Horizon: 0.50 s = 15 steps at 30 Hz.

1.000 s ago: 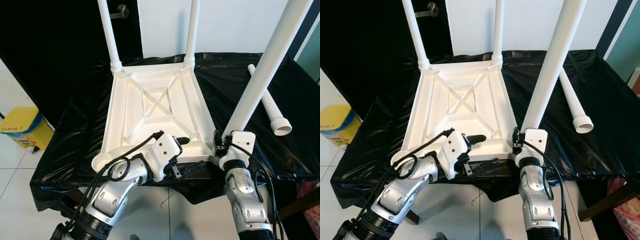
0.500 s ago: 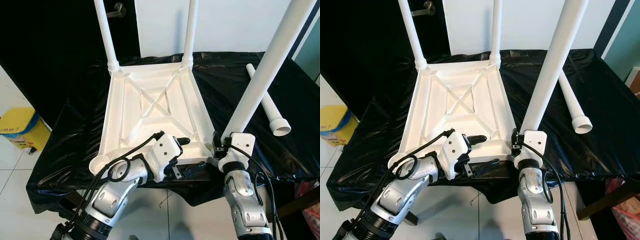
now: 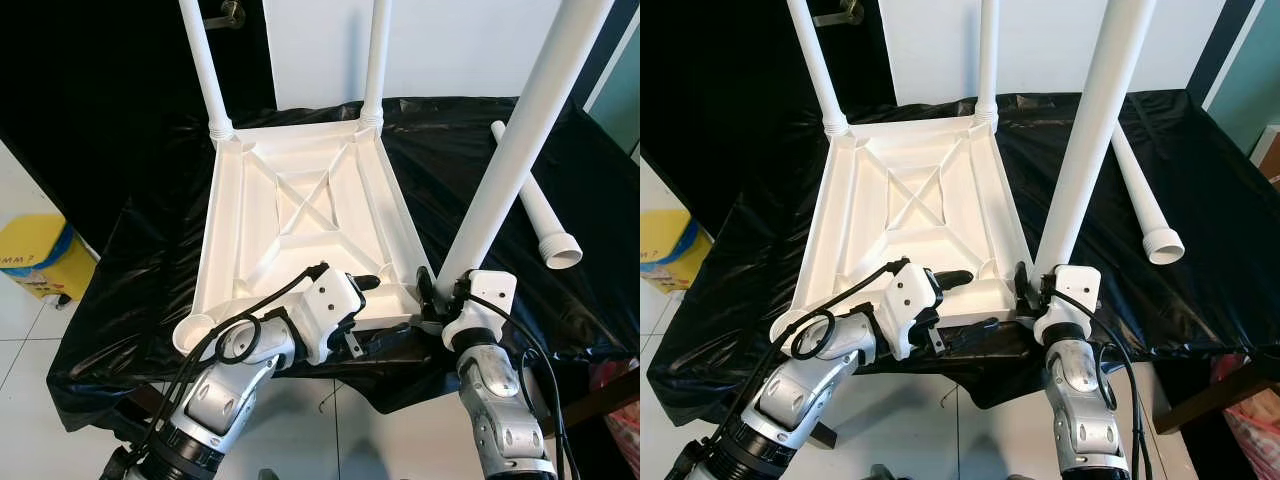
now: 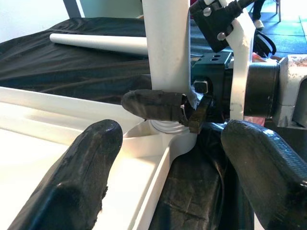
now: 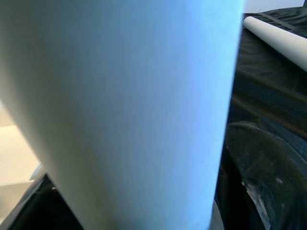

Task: Building children table

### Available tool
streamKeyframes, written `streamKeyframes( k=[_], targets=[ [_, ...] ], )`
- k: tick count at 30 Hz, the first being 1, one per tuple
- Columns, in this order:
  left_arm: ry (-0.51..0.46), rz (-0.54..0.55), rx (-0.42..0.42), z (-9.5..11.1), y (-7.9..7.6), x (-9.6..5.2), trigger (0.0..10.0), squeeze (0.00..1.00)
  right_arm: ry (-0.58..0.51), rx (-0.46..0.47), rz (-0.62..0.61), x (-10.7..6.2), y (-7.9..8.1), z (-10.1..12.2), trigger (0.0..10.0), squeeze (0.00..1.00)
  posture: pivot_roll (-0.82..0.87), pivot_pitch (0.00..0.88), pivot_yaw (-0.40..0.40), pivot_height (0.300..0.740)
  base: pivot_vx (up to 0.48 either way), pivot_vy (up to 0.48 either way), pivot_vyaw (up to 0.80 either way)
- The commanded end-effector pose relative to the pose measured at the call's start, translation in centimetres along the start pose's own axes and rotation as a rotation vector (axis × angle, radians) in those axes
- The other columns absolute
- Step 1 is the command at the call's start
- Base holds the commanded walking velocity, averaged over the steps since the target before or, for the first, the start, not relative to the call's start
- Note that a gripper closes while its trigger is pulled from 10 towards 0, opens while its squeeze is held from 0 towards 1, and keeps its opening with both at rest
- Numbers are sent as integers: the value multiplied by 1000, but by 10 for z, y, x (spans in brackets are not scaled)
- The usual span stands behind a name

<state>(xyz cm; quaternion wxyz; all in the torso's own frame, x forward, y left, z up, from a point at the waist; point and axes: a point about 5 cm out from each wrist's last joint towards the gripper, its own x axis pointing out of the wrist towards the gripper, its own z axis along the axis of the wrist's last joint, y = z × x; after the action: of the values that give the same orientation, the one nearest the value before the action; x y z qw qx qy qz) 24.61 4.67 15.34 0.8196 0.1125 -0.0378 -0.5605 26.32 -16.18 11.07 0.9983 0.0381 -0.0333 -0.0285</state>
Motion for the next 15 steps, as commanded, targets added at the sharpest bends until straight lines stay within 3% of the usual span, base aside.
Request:
streamKeyframes(
  k=[1,6,7,15],
  targets=[
    [10,-21,3,-1,-3,0,10000,0,5,4,10,-3,-2,-2,10000,1000,-67,52,35,740,0,0,0],
    [10,-19,4,-1,-2,0,10000,0,2,5,53,-3,-4,0,10000,1000,-67,54,36,740,0,0,0],
    [11,-18,4,-1,-2,0,10000,0,-5,6,128,-3,-4,3,10000,0,-68,57,42,740,0,0,0],
    [14,-21,6,-1,-1,0,10000,0,-29,-47,315,1,-8,11,10000,0,-72,58,51,740,0,0,0]
  ],
)
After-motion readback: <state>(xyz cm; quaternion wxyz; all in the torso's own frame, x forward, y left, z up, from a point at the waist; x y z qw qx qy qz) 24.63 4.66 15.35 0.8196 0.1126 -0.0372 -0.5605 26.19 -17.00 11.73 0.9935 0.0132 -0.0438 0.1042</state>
